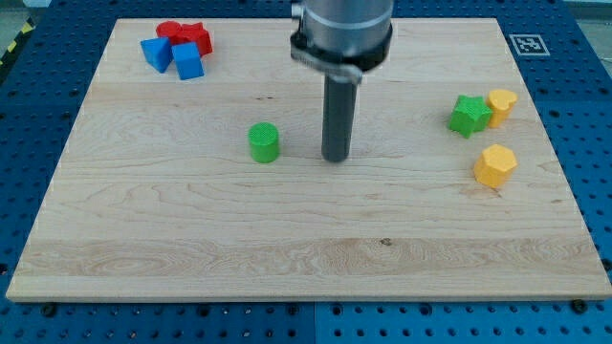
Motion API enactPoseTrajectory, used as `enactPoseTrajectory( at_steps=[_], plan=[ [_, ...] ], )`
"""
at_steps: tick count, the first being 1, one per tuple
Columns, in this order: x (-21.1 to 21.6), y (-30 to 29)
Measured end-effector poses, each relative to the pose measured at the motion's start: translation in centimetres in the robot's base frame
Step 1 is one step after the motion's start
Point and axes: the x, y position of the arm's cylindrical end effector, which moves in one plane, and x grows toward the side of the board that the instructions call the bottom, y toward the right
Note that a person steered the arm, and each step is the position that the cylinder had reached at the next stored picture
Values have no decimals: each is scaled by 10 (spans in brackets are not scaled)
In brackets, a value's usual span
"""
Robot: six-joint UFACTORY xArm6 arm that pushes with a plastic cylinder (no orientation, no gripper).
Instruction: Move the yellow hexagon toward the right center corner
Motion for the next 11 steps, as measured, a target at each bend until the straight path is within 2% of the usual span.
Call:
enactPoseTrajectory(
  at_steps=[1,2,4,5,6,7,10,11],
  plan=[
    [40,38],
    [44,84],
    [16,130],
    [2,173],
    [0,194],
    [7,181],
    [27,211],
    [20,221]
  ],
)
